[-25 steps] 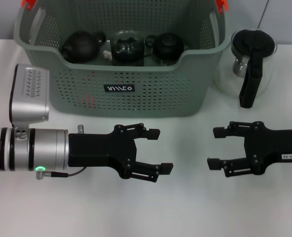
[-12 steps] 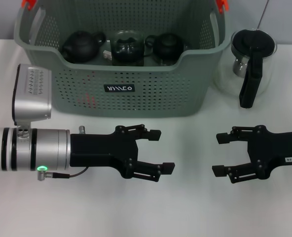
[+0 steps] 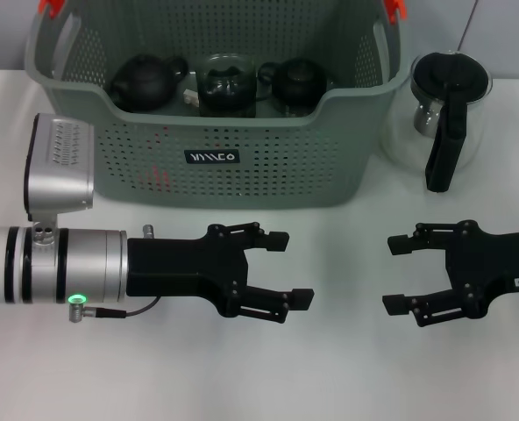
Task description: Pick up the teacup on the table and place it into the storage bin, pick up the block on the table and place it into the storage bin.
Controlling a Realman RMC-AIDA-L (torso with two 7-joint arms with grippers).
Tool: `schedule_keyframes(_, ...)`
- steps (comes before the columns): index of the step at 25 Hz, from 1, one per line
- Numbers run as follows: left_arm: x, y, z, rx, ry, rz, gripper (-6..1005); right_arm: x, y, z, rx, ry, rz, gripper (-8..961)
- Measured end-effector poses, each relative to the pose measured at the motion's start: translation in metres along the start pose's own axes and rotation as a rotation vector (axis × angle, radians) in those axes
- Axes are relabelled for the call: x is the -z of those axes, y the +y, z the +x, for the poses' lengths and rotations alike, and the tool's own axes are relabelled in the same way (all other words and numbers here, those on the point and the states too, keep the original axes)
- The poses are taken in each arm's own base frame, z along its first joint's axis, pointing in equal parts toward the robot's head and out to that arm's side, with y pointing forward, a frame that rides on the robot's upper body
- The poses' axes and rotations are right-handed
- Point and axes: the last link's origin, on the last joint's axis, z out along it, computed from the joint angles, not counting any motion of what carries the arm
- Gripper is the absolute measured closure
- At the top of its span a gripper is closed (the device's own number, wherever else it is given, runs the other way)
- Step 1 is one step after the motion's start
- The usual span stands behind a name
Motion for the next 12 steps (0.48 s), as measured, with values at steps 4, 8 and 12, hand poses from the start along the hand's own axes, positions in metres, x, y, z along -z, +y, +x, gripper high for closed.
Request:
schedule_keyframes(4,-0.0003,0.0002,0.0009,-0.002,0.001,-0.004,52,0.0015,-0.0007,-0.0013,0.005,0.002,0.002,37)
schedule_keyframes(8,-0.0005,0.0001,0.0013,-0.003,0.001,-0.005,52,0.0022,-0.0008,-0.0024,0.006,0.002,0.0,37)
schedule_keyframes(12,-0.0005,0.0004,0.0014,-0.002,0.001,-0.006,52,0.0028,-0.0009,-0.0033,0.007,-0.001,0.0,36)
